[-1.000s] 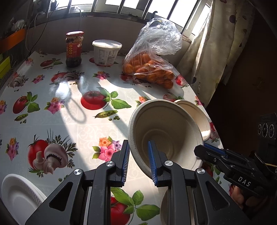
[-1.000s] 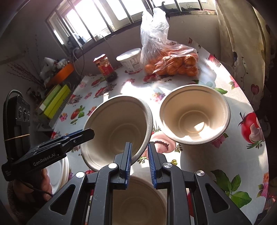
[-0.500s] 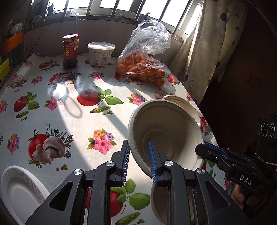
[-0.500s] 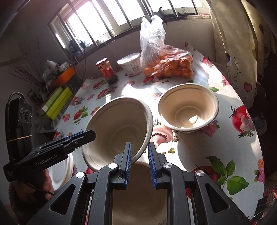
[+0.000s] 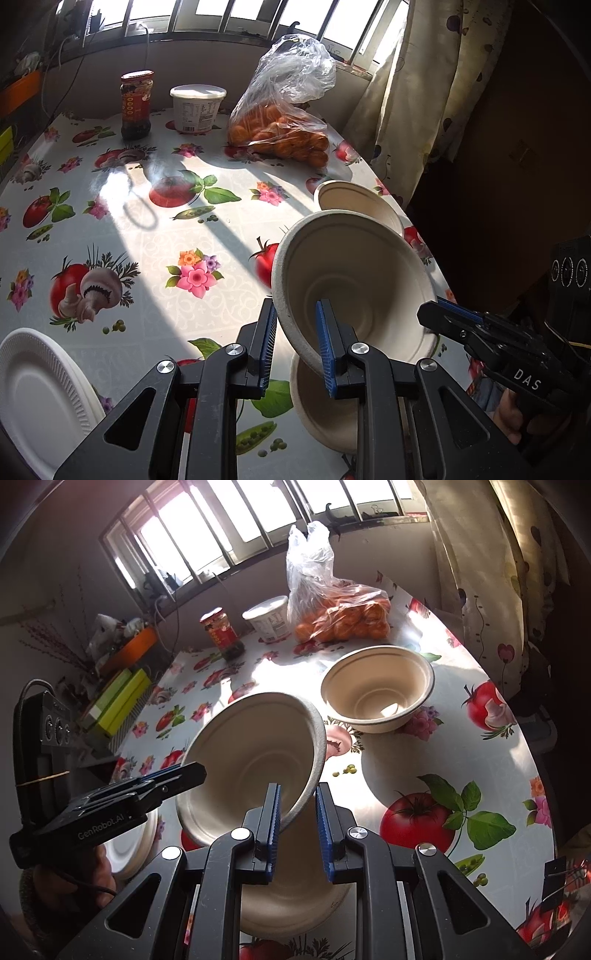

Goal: Organize plates and bowls

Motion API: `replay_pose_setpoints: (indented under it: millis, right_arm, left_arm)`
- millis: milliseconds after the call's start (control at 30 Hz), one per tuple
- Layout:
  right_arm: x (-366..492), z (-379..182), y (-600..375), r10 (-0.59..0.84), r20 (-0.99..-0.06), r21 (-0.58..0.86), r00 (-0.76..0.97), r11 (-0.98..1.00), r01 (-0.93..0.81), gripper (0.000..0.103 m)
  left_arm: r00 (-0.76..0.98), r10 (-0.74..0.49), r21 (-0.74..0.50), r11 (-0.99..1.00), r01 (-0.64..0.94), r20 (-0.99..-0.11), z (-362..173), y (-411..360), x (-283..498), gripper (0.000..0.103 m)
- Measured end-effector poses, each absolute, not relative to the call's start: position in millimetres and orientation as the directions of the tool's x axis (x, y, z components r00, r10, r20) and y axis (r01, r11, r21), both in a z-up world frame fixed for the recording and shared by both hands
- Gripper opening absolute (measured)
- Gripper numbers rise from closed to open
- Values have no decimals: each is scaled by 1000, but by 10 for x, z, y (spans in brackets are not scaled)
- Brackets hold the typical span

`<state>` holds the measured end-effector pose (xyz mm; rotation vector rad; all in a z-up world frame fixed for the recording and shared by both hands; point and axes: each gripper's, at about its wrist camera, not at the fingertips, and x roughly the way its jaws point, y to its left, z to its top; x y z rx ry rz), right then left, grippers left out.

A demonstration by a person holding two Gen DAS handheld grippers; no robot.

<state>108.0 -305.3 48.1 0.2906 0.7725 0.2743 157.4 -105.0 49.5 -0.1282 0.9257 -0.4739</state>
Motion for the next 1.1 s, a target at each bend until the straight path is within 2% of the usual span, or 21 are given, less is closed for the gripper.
replay_pose_setpoints:
  millis: [1100]
  right_arm:
    - [649, 247, -3104, 317, -660, 357, 681, 930, -86, 20]
  left_arm:
    - [463, -436, -276, 886, 374, -772, 283, -1161, 1221, 23]
